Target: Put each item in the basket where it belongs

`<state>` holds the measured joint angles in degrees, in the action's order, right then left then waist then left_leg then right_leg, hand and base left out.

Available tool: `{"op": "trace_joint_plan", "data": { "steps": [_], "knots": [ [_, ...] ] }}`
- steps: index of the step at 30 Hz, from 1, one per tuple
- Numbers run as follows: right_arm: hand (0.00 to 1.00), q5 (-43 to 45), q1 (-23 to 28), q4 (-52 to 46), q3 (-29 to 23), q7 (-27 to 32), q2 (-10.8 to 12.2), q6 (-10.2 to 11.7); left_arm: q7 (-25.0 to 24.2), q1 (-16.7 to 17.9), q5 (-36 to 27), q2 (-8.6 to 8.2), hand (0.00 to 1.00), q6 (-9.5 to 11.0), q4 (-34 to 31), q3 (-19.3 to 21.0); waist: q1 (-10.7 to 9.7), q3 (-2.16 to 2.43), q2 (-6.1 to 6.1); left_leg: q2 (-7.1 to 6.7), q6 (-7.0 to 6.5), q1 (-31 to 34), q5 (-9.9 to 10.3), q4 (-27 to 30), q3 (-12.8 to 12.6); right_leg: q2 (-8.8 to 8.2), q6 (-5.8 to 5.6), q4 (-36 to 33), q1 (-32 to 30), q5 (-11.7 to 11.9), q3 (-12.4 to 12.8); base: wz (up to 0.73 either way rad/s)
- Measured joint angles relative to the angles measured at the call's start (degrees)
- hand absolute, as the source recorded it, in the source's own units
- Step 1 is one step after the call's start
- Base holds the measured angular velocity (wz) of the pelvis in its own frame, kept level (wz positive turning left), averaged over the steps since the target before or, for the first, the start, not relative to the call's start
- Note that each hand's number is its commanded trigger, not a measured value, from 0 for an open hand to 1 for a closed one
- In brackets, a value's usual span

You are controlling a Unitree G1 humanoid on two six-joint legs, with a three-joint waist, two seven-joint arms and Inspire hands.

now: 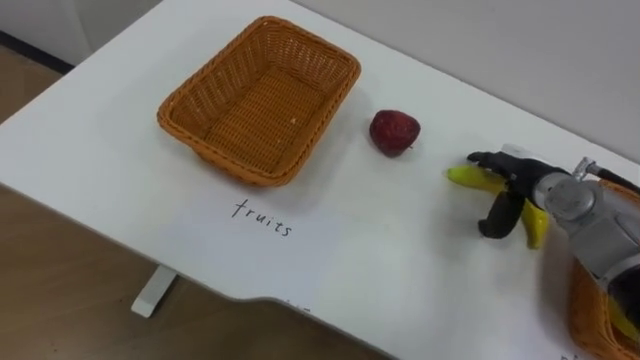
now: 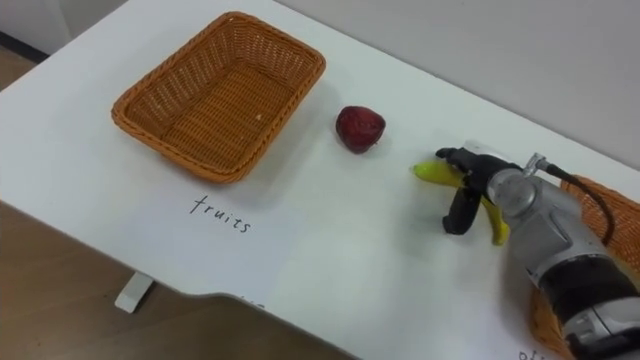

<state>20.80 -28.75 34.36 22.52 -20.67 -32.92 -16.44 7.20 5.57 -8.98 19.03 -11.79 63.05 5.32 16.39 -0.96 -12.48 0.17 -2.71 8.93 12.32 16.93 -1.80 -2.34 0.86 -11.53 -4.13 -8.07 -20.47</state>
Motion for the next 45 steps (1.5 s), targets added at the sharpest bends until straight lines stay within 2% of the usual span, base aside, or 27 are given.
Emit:
{"op": "trace_joint_plan", "data": {
  "steps": [7,8,9,10,11,12,18,24,45],
  "knots": [
    [0.00,0.0,0.0,0.1,0.5,-1.8,-0.4,0.1,0.0,-0.1,0.1,0.44,0.00,-0.3,0.1,0.0,0.0,-0.14,0.19,0.06,0.14,-0.4,0.0,0.0,0.5,0.39,0.09,1.0,0.9,0.3,-0.1,0.02],
    [0.06,0.0,0.0,0.1,0.5,-2.1,-0.4,0.1,0.0,-0.1,0.1,0.44,0.00,-0.3,0.1,0.0,0.0,-0.22,0.31,0.06,0.15,-0.5,0.0,0.0,0.5,0.39,0.09,1.0,1.0,0.3,-0.1,0.00],
    [0.24,0.0,0.0,0.1,0.5,-2.1,-0.4,0.2,0.0,0.0,0.1,0.47,0.00,-0.3,0.1,0.0,0.0,-0.26,0.36,0.06,0.16,-0.5,-0.1,0.0,0.5,0.39,0.09,1.0,1.0,0.3,-0.1,0.00],
    [0.64,0.0,0.0,0.1,0.5,-2.1,-0.4,0.2,0.0,0.0,0.1,0.55,0.00,-0.3,0.2,0.0,0.0,-0.28,0.39,0.05,0.19,-0.5,-0.1,-0.1,0.5,0.40,0.10,1.0,1.1,0.3,-0.1,0.00],
    [0.89,0.0,0.0,0.1,0.6,-2.1,-0.4,0.2,0.0,-0.1,0.1,0.62,0.00,-0.3,0.2,0.0,0.0,-0.28,0.39,0.05,0.21,-0.5,-0.1,-0.1,0.6,0.42,0.10,1.0,1.1,0.3,-0.1,0.00],
    [1.00,0.1,0.0,0.1,0.6,-2.1,-0.4,0.2,0.0,-0.1,0.1,0.64,0.00,-0.3,0.2,-0.1,0.1,-0.28,0.39,0.06,0.22,-0.5,-0.1,-0.1,0.6,0.42,0.10,1.0,1.1,0.3,-0.1,0.00],
    [1.00,1.7,-0.5,0.5,-0.2,0.7,-0.9,0.2,0.1,-0.7,0.1,0.71,0.00,-0.2,0.2,-2.2,1.0,-0.28,0.39,0.07,0.22,-0.7,-0.1,-0.1,0.5,0.43,0.10,1.0,1.1,0.3,-0.1,0.00],
    [1.00,2.0,-0.8,0.6,-0.3,1.2,-1.2,0.2,0.1,-1.0,0.2,0.80,0.00,0.1,0.6,-2.2,1.1,-0.28,0.39,0.07,0.22,-0.7,-0.1,-0.3,0.5,0.43,0.10,1.0,1.1,0.3,-0.1,0.00],
    [1.00,0.7,-0.4,-0.2,-0.1,-1.4,-1.2,0.1,1.3,-1.6,0.8,1.24,0.00,0.5,1.1,-2.1,1.0,0.05,-0.05,0.07,0.28,-1.2,-0.1,-0.4,0.4,0.38,0.11,0.9,1.3,0.3,0.0,0.00]
  ]
}}
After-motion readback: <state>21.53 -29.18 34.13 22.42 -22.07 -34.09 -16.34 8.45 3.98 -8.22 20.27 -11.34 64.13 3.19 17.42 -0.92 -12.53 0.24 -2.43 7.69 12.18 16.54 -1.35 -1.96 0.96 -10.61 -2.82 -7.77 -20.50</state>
